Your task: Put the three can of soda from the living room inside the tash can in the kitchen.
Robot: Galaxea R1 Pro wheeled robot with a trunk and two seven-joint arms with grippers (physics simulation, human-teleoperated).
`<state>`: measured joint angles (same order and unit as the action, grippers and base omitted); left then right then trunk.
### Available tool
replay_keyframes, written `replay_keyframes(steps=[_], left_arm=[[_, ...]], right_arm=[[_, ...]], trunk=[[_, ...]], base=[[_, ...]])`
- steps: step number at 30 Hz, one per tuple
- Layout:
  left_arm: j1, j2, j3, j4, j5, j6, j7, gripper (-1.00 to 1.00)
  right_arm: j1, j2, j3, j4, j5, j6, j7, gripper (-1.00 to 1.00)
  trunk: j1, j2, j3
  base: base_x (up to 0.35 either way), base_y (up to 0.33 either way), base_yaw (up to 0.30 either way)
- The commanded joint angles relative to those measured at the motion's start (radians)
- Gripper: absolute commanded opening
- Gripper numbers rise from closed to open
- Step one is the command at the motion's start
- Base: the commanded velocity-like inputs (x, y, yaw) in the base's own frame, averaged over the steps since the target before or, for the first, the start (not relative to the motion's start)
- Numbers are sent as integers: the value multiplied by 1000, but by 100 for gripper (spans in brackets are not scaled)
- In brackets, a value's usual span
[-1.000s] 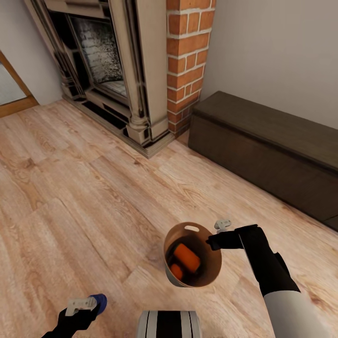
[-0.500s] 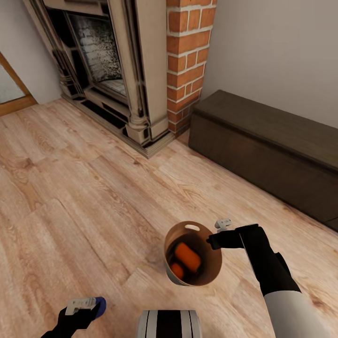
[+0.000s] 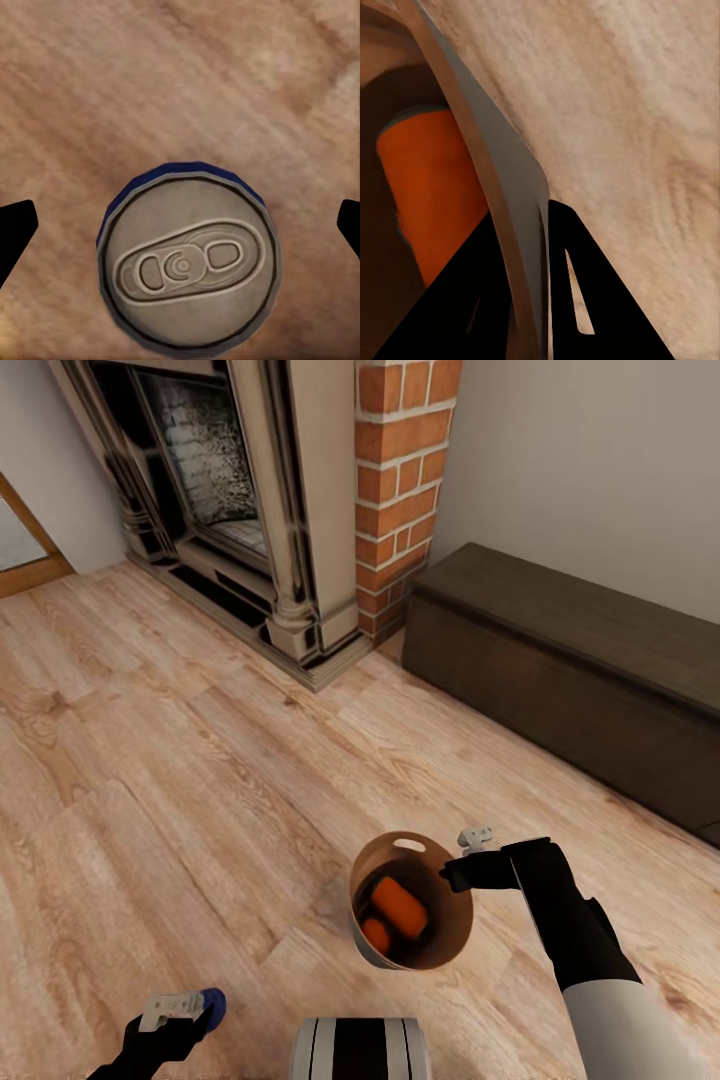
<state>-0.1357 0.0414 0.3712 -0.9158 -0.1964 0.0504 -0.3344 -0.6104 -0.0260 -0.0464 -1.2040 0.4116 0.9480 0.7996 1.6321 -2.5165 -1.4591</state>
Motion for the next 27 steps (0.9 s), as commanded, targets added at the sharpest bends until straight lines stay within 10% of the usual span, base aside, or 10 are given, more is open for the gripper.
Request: replay_keyframes(steps=[1, 27], left_arm=[[0, 0, 0, 2, 0, 0, 1, 100], [-1, 0, 0, 1, 1, -1, 0, 100]], right_arm=[[0, 0, 0, 0, -25, 12, 6, -100], [0, 1, 3, 0, -25, 11, 6, -100]], trunk=[[0, 0, -4], [5, -3, -46]], base=[[0, 0, 0], [0, 0, 0]])
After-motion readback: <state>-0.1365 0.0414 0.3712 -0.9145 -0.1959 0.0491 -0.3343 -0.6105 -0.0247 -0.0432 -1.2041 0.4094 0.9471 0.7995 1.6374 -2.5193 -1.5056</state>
